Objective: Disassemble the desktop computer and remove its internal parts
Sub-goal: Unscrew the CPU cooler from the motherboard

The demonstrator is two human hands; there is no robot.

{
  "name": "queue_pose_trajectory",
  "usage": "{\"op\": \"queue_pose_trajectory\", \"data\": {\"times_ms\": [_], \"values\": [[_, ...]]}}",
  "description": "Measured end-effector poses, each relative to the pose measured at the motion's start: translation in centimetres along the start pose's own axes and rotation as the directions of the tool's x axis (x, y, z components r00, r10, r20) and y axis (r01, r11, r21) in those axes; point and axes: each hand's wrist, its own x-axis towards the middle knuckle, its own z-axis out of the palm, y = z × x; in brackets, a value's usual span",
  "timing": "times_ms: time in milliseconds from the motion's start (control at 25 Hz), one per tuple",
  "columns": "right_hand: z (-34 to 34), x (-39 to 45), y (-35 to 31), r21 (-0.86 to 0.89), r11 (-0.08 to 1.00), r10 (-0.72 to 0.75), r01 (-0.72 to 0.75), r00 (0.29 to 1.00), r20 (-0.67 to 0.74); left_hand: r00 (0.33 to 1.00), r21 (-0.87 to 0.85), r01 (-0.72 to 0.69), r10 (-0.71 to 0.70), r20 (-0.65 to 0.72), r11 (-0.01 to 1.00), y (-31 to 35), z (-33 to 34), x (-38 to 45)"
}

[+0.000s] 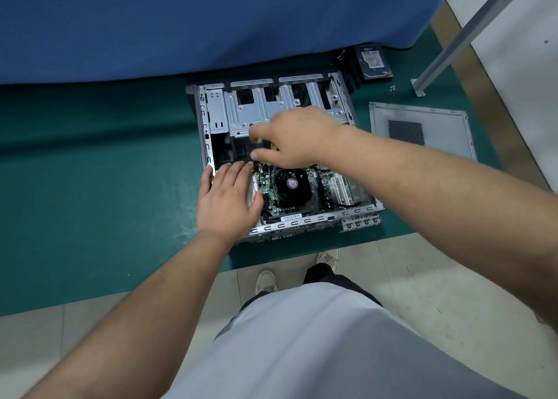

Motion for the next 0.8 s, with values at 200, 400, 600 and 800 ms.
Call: {"op": "queue_pose_trajectory", "data": {"times_ms": [200, 400, 600, 800], "values": [[1.5, 0.6, -0.5, -0.118, 0.977, 0.154, -0.176, 0.972, -0.18, 1.0, -0.004, 0.002, -0.002, 0.001, 1.0, 0.0, -0.1, 0.0], [-0.3, 0.3, 1.9, 0.21, 0.973, -0.132, 0.098, 0.98, 0.152, 1.0, -0.005, 0.001, -0.001, 0.007, 1.0, 0.0, -0.1, 0.0], [1.4, 0.4, -0.2, -0.073, 0.966, 0.237, -0.247, 0.963, -0.129, 1.0, -0.003, 0.002, -0.002, 0.009, 1.0, 0.0, -0.2, 0.0], [0.2, 1.3, 0.3, 0.082, 0.991, -0.108, 0.104, 0.993, 0.05, 1.0, -0.003, 0.003, -0.003, 0.009, 1.0, 0.0, -0.2, 0.0]]}}
